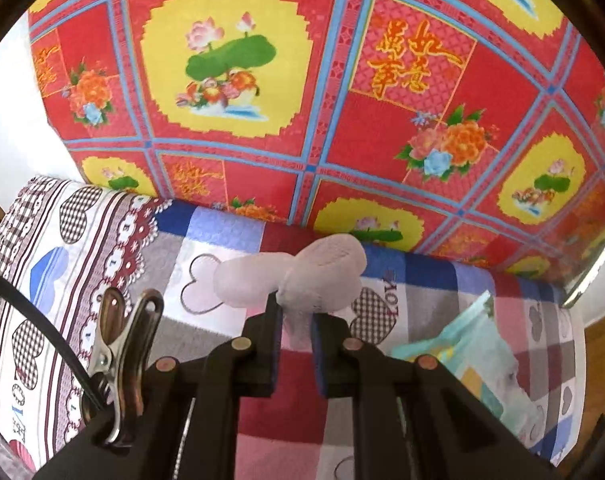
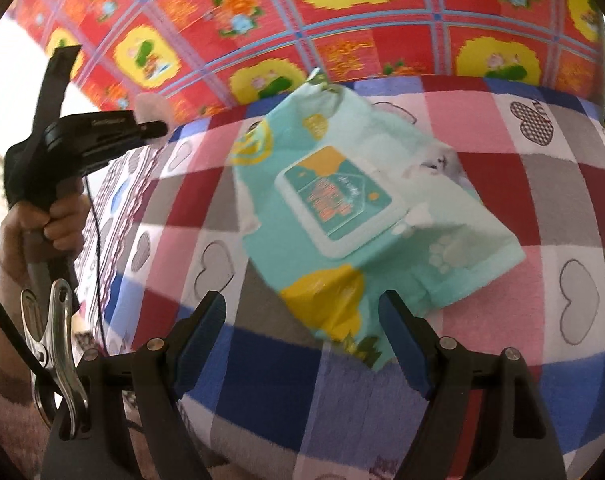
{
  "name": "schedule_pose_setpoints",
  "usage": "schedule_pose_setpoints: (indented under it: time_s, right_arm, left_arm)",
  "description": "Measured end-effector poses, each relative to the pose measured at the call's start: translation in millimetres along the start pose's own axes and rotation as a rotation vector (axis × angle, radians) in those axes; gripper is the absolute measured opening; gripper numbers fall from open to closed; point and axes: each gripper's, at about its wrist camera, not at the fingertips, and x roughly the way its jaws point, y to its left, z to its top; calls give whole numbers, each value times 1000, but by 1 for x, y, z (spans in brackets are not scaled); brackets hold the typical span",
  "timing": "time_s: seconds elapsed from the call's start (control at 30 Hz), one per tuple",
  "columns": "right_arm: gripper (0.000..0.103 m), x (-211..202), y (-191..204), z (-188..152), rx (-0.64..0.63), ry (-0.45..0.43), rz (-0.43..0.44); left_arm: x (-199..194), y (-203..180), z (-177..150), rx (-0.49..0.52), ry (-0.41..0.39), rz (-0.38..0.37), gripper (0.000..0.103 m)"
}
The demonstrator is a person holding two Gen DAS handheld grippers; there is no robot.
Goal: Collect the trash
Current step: 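Lift the tissue with the left gripper while the right gripper lowers onto the wipes packet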
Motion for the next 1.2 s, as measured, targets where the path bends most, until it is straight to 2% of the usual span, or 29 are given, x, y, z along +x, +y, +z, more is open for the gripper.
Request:
schedule_pose_setpoints:
  time_s: [0.07,0.1,0.27,0.53,0.63,0.77,0.9,1.2]
  right_arm:
    - [81,-6,2,-4,-22,15,6]
    - [81,-10,4,-5,-37,18,9]
    - [81,-34,13,-4,-108,0,9]
    - [81,-62,0,24,-108,-101,3]
    - [81,-65,-13,38,-96,-110,5]
    - [81,-53,-38,57,-114,-83,-67]
    - [81,-30,-59,68,-110,-38,-95]
    - [81,10,-73,69,-68,59,27]
  left_arm:
    - [-1,1,-3,3,7,1,13]
    - [-3,2,-6,20,35,27,13]
    - [-9,0,-16,15,59,12,13]
    - [-16,-11,-32,57,70,-22,13]
    - [-20,-16,-39,73,73,-35,13]
    - [-27,-23,-45,95,78,-49,13]
    - [-31,-24,-50,99,83,-53,13]
    - [-38,-22,-61,108,98,-45,13]
